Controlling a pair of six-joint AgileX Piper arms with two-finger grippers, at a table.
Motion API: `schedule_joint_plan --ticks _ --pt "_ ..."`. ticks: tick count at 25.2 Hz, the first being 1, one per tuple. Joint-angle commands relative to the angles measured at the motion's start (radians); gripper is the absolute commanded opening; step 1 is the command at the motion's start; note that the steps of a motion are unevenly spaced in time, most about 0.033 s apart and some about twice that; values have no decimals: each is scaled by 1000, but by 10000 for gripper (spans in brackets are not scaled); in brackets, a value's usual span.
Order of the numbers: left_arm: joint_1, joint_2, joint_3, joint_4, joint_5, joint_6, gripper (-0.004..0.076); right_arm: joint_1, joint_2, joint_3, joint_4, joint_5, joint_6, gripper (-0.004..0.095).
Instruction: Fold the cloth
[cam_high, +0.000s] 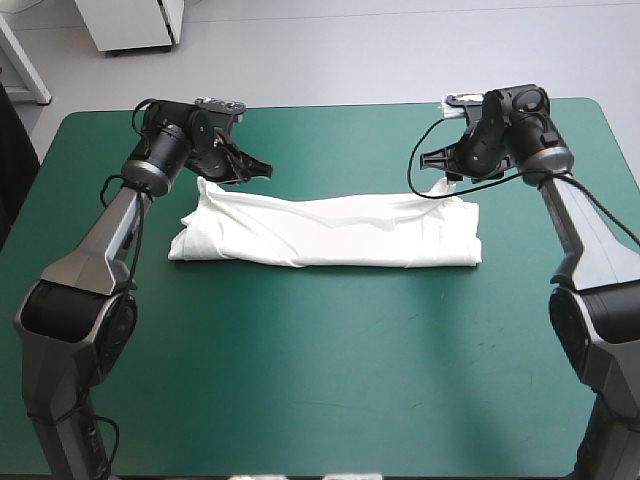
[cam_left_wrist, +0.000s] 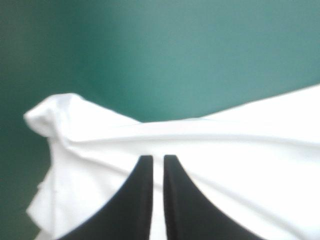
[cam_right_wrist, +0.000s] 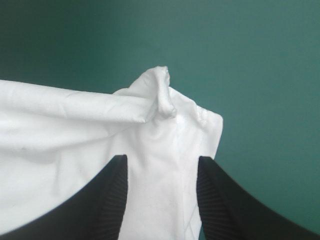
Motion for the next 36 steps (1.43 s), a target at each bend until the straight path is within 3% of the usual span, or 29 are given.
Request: schedule_joint_plan --ticks 1,9,26,33,36 --pt "-80 -71 -32 -62 -26 31 -9 -26 -112 -34 -14 -10 -5 414" --pt "-247 -38 -32 -53 -73 46 -9 -129 -196 -34 35 16 -5 414" --pt "-281 156 -32 -105 -86 46 -9 -195 -245 31 80 8 -12 414" --pt "-287 195 -32 -145 -56 46 -9 -316 -245 271 426 -69 -204 423" --pt "-287 195 -32 -145 -58 46 -9 -318 -210 340 509 -80 -295 572"
